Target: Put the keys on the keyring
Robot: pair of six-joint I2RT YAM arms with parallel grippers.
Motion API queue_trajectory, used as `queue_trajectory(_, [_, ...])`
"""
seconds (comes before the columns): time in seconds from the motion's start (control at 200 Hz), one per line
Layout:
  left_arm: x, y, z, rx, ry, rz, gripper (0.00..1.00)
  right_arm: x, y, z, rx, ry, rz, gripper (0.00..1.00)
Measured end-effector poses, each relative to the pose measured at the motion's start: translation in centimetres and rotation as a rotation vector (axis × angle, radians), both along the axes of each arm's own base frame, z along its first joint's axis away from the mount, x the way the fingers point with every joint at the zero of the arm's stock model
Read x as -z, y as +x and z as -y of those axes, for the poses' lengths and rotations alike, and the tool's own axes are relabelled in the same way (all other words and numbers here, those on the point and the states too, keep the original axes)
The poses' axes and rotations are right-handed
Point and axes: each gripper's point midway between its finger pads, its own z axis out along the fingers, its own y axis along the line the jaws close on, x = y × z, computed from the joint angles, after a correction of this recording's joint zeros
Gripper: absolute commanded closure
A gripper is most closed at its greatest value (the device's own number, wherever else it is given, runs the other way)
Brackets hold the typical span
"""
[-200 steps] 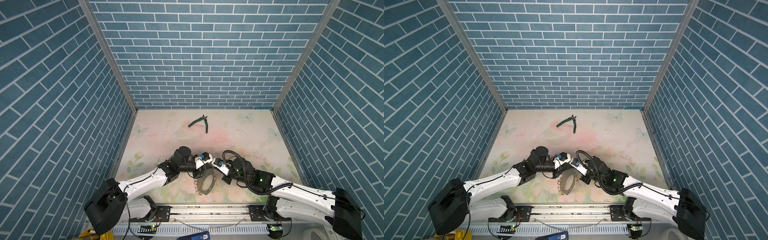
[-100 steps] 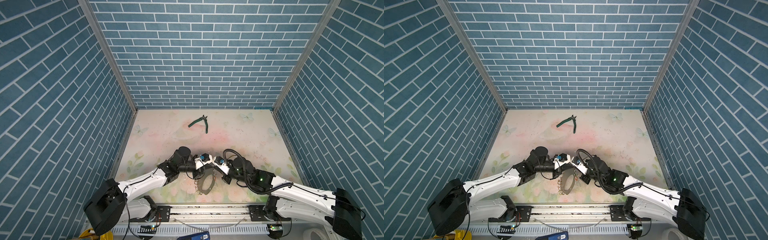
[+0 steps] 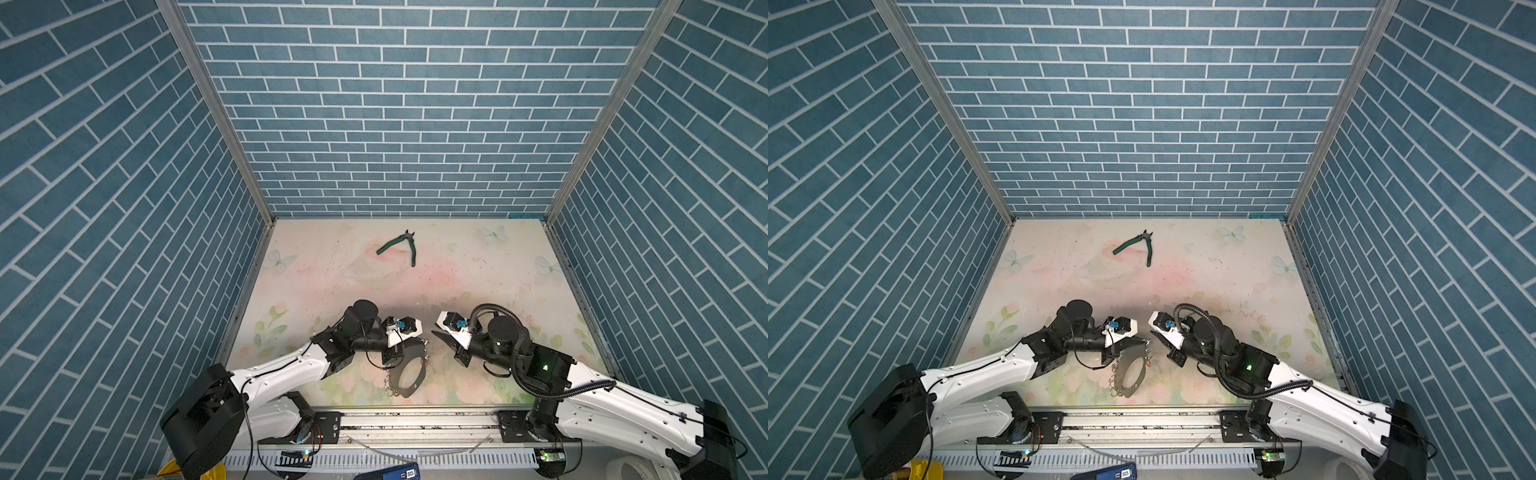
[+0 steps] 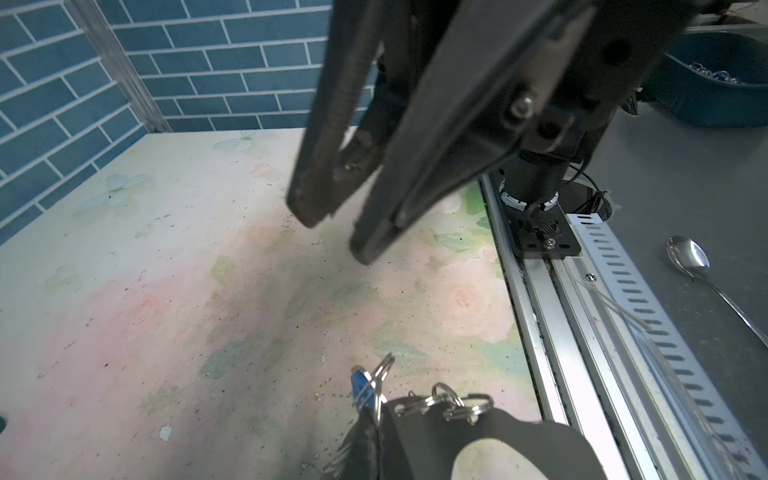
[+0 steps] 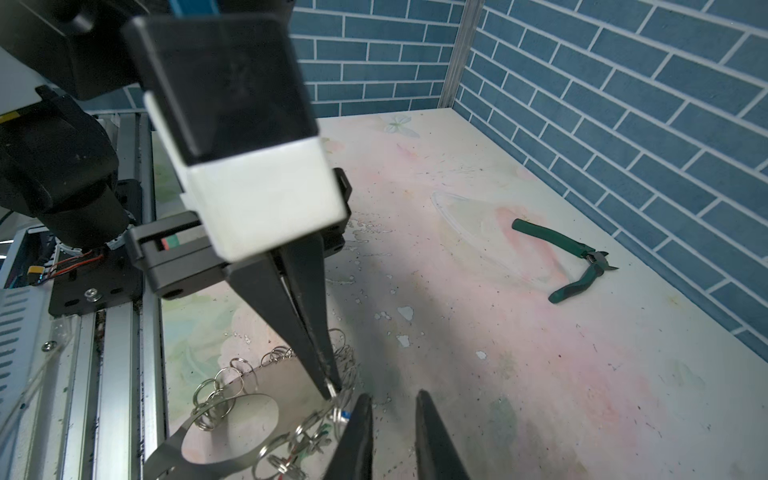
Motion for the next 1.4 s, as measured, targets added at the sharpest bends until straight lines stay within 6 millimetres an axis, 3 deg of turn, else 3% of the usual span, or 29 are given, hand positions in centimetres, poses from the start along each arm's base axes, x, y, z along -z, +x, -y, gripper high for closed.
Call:
queue_trajectory(0.21, [-0.3, -0.6, -0.3, 0.031, -0.023, 0.028, 1.00, 0.5, -0.4, -0.1, -0.024, -0.008, -0.017, 0.80])
queue_trajectory(0.485, [-1.0, 0.6, -0.3, -0.021, -0.063, -0.022, 1.00, 3.5, -2.2, -0.6, -0.124, -0.005, -0.057, 0.82])
queue_trajectory(1.21, [-2.4, 0.3, 0.0, 0.002, -0.135, -0.110, 1.00, 3.7, -1.2, -1.2, -0.109, 0.030, 0.036, 0.84])
queue_trajectory(1.4, [-2.4, 0.4, 0.0, 0.000, -0.135, -0.112, 1.00, 3.8, -1.2, -1.2, -0.111, 0.025, 0.038, 0.97])
